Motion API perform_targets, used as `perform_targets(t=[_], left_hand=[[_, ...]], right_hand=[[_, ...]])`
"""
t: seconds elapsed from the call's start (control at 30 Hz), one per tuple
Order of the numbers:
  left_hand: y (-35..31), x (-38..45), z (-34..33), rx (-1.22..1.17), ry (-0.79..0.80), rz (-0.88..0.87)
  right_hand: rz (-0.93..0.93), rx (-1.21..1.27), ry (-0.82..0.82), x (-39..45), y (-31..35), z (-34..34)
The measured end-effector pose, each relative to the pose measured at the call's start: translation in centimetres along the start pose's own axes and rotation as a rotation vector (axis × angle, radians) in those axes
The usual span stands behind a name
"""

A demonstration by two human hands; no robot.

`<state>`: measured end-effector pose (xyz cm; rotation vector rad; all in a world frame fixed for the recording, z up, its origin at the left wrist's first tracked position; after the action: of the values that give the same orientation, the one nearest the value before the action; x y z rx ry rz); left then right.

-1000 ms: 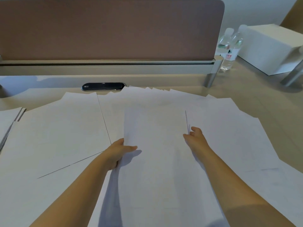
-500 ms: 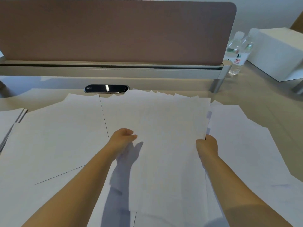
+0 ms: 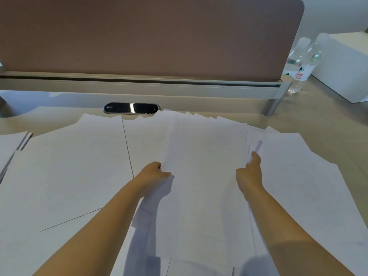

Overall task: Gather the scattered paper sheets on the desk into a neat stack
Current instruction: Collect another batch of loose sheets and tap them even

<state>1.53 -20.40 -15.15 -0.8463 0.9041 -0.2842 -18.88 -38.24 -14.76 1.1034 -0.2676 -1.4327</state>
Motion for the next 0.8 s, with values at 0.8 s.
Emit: perform_targets(t=[0.8], left_hand=[[-3.8,-11.6,11.7,-0.544,-0.333,-0.287]], right_hand=[[0.426,0.148,0.308,-11.3,14.0,-3.3]])
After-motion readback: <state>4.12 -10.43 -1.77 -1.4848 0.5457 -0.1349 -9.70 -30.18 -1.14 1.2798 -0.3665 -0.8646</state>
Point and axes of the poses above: each hand's wrist, its own x-axis towards the middle knuckle, its own z-axis out of the back of the hand, y = z × x, the point moved 9 cm from there along x, towards the middle knuckle, and after that the axes turned 13 degrees about -x, right-handed, at the moved point
